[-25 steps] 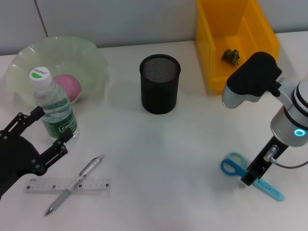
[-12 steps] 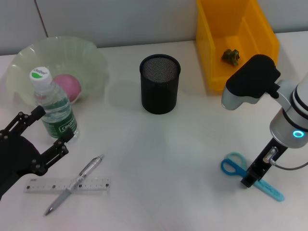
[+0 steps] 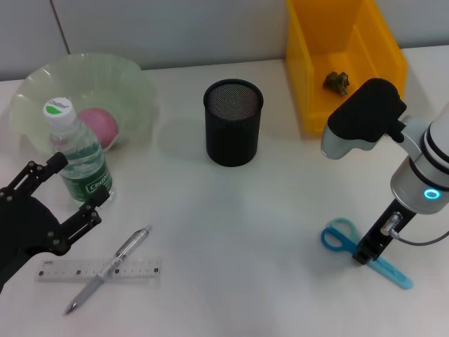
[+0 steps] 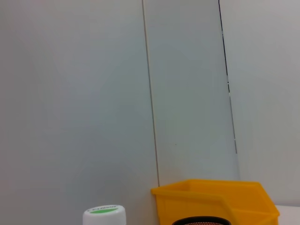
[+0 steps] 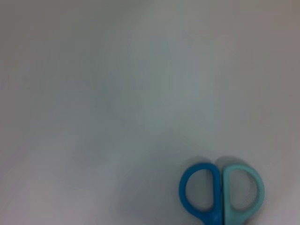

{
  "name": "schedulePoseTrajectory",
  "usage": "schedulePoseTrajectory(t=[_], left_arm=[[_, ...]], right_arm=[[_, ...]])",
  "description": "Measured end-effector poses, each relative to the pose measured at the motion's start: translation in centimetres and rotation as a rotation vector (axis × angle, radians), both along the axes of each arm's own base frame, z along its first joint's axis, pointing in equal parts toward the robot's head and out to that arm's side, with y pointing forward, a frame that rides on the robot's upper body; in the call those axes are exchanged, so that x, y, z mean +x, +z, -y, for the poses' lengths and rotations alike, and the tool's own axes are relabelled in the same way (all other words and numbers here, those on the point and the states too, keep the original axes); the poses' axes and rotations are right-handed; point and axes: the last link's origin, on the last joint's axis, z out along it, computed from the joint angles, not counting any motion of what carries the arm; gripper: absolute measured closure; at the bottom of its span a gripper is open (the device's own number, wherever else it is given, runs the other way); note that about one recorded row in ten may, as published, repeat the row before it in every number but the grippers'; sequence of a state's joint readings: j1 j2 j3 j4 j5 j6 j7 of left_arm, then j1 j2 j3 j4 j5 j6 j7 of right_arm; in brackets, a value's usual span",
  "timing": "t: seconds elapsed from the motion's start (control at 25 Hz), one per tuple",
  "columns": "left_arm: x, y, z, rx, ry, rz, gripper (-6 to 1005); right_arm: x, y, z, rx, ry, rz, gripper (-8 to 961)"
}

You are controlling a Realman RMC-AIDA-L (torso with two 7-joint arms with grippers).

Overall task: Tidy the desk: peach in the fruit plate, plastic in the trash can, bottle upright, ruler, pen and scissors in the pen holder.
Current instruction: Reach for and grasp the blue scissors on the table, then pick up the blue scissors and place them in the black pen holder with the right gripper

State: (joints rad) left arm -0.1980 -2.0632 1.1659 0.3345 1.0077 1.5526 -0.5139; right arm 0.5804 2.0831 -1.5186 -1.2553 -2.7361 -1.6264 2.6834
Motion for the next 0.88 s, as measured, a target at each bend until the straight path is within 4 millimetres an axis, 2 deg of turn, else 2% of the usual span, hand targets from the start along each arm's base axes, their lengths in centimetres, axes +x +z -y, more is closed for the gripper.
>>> schedulePoseTrajectory(t=[0.04,0.24,0.44,0.48,0.52,0.6,0.64,0.68,0.72,0.76,0.84,0.88], left_arm=[[0.0,0.0,0.0,0.000,0.000,0.000,213],[0.0,0.1,0.0,0.000,-0.001,0.000,213],[0.0,0.1,0.2,0.001,-0.003,0.003,213],[0.0,0.1,0.2,0.001,-0.003,0.004,213],[0.0,0.1,0.2,0.001,-0.003,0.004,213],[0.0,0.1,0.3,0.001,-0.005,0.007,213],[0.0,0.1,0.4,0.001,-0.006,0.008,213],[0.0,0.2,0.5,0.001,-0.012,0.012,213],[0.0,0.2,0.5,0.001,-0.012,0.012,213],[0.1,0.2,0.5,0.001,-0.015,0.014,213],[0.2,0.2,0.5,0.002,-0.020,0.018,213],[0.2,0.3,0.6,0.003,-0.024,0.021,213]], right_arm=[[0.0,0.0,0.0,0.000,0.000,-0.001,730],[0.1,0.0,0.1,0.004,0.000,-0.006,730],[-0.8,1.1,0.3,0.046,0.037,-0.027,729],[-1.3,2.1,0.3,0.087,0.064,-0.045,729],[-1.3,2.1,0.3,0.087,0.064,-0.045,729],[-2.4,4.2,0.2,0.182,0.111,-0.080,729],[-2.4,4.2,0.2,0.182,0.111,-0.080,729],[-3.0,5.9,-0.2,0.262,0.146,-0.112,730],[-3.0,5.9,-0.2,0.262,0.146,-0.112,730],[-3.9,7.4,-0.7,0.345,0.192,-0.171,730],[-4.3,8.0,-1.0,0.379,0.214,-0.204,730],[-5.0,9.0,-1.5,0.436,0.257,-0.287,730]])
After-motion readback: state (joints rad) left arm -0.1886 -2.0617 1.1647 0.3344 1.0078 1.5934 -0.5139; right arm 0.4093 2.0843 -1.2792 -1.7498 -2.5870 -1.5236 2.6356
